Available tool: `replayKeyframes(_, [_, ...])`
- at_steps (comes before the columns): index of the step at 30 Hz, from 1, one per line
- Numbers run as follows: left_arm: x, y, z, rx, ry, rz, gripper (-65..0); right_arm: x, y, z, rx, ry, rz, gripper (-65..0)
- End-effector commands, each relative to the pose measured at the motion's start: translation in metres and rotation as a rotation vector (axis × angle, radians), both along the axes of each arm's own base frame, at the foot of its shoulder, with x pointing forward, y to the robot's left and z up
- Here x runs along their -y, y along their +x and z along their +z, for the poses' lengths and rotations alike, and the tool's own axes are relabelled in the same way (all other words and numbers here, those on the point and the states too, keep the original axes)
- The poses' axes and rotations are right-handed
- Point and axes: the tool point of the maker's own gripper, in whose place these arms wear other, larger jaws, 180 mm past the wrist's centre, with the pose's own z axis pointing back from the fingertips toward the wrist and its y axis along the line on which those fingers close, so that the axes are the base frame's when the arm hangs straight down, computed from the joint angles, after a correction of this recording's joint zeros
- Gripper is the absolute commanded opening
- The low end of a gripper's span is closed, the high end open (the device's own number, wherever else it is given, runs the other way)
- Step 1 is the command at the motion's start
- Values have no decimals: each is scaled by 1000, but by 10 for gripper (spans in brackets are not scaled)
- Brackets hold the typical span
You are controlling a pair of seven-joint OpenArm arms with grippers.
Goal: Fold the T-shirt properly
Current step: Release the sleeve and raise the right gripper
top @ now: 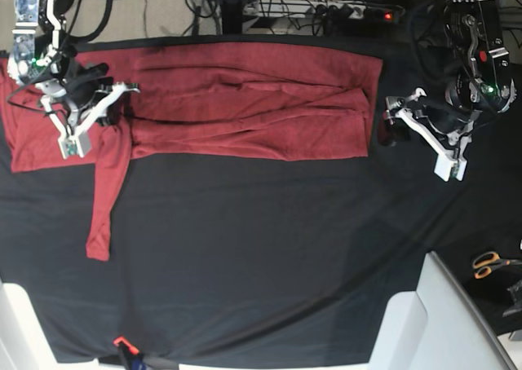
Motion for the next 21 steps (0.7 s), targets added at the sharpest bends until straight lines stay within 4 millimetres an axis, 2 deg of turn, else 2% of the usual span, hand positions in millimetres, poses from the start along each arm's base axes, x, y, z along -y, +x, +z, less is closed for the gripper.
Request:
replayKeyframes(1, [-3,7,10,40,10,-7,-109,1,7,10,44,3,1,-647])
replayKeyframes(3, [-3,7,10,40,10,-7,-109,1,7,10,42,4,1,-617])
replayKeyframes(7, [-3,7,10,40,10,-7,-109,-3,2,8,11,8,7,-453])
replayKeyframes(9, [-3,7,10,40,10,-7,-109,-6,4,18,19,2,19,-395])
replayKeyframes(12, [-3,8,10,41,8,-6,-109,-9,15,36,71,-1,25,-378])
replayKeyframes(13, [-3,8,10,41,8,-6,-109,-8,21,42,94,-6,26,-378])
replayKeyframes(16, [-3,7,10,40,8,-6,-109,1,61,63,162,-36,29,-378])
replayKeyframes(21, [-3,6,10,40,9,-6,-109,31,122,53,101,-38,-24,-372])
